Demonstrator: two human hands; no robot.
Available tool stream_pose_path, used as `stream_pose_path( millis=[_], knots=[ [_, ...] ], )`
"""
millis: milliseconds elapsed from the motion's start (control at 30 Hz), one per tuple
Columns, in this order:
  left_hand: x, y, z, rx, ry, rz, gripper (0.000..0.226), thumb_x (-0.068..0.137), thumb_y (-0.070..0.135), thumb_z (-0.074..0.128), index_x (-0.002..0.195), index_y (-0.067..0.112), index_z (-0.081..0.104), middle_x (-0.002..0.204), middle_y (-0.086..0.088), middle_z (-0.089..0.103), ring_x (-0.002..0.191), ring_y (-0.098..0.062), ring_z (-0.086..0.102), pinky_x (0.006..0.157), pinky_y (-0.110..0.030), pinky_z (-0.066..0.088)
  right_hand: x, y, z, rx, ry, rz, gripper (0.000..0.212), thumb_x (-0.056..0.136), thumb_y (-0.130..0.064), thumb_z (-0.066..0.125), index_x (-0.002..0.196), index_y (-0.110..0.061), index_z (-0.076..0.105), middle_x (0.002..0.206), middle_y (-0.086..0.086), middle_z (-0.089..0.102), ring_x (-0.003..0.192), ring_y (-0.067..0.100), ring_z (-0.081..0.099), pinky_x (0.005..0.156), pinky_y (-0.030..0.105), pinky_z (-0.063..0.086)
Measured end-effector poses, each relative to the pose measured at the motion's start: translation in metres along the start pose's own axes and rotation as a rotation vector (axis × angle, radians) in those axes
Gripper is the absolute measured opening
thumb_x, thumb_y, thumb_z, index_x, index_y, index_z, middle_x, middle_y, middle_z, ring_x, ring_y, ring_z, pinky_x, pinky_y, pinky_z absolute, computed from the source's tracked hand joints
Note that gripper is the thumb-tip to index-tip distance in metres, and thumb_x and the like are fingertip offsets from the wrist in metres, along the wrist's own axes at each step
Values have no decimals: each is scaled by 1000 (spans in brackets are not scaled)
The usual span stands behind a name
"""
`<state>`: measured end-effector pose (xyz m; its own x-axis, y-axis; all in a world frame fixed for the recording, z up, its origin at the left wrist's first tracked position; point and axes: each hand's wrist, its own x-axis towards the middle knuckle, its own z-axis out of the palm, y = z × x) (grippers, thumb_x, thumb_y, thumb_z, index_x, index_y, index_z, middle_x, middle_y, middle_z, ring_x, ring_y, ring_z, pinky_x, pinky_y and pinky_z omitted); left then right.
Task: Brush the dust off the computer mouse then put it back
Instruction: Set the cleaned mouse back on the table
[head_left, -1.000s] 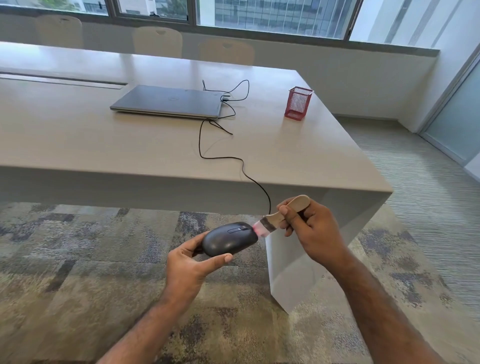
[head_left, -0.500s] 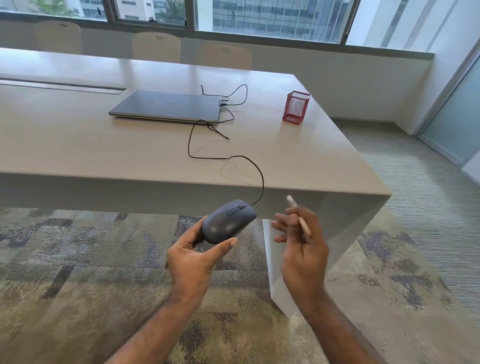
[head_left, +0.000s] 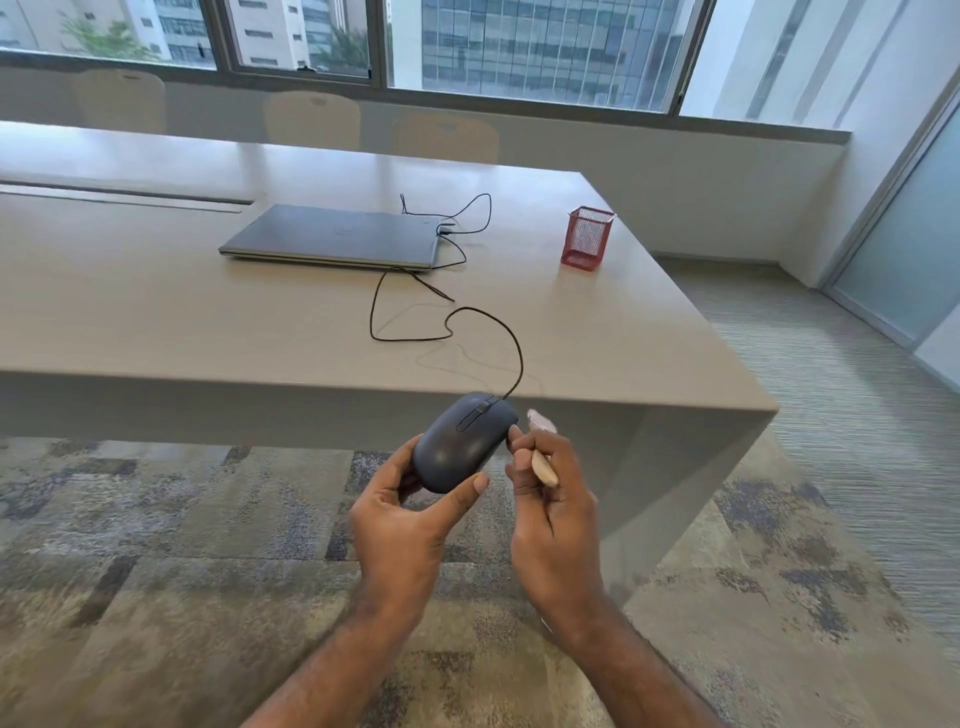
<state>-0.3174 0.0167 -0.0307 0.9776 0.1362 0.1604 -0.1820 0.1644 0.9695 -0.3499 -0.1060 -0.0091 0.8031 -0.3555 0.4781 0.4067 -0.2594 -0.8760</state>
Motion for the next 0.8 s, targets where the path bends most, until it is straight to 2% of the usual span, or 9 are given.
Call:
stream_pose_path(
  millis=[67,133,233,333,400,467,567,700,800],
  knots=[
    [2,1,1,3,-12,3,76,49,49,96,117,26,73,104,4,79,101,-14,75,86,-32,60,2,-2,0,-5,-4,-7,7,100,-37,51,102,-37,57,103,4,63,83,20,70,55,12,43],
    [4,2,2,0,-22,10,75,48,50,96,116,28,74,105,4,79,103,-14,74,89,-36,59,5,-3,1,-13,8,-24,7,100,-34,52,103,-32,58,99,-4,67,64,8,60,55,17,45],
    [9,3,4,-6,-57,17,70,50,51,97,114,32,76,107,5,80,106,-15,74,94,-40,58,12,-5,1,2,16,-38,5,100,-26,54,102,-25,58,97,-10,67,77,17,59,66,10,46],
    [14,4,5,-31,-122,9,70,47,57,98,111,39,77,110,4,80,109,-17,74,99,-46,57,20,-5,0,21,15,-21,8,100,-26,54,102,-20,58,100,-11,68,77,1,61,66,11,46],
    [19,5,6,-29,-158,14,70,46,57,98,111,40,77,111,4,80,111,-20,73,101,-49,56,26,-4,-1,20,26,-12,8,99,-28,54,101,-22,58,96,-12,67,73,0,56,63,18,46],
    [23,5,8,-3,-191,35,67,47,53,97,111,43,77,112,8,79,112,-16,71,101,-43,54,31,-3,-1,30,45,-5,11,98,-34,54,101,-25,57,94,-11,68,76,0,58,64,18,46],
    [32,8,13,37,-231,70,63,48,47,97,108,49,76,113,14,78,110,-6,70,97,-28,51,42,-3,0,89,43,28,13,96,-33,56,104,-23,57,109,-17,70,99,-2,65,78,12,48],
    [49,12,17,73,-301,91,57,60,23,95,113,33,78,114,13,78,113,-8,69,97,-27,50,58,-4,-4,97,4,27,15,94,-24,59,107,-19,54,99,-18,68,92,-2,62,79,17,51],
    [65,17,20,140,-345,110,54,64,14,95,108,39,77,108,19,78,107,0,70,92,-18,49,70,-2,-7,71,-39,36,24,88,-15,63,109,-18,52,95,-22,67,88,-2,66,76,17,54]
  ],
)
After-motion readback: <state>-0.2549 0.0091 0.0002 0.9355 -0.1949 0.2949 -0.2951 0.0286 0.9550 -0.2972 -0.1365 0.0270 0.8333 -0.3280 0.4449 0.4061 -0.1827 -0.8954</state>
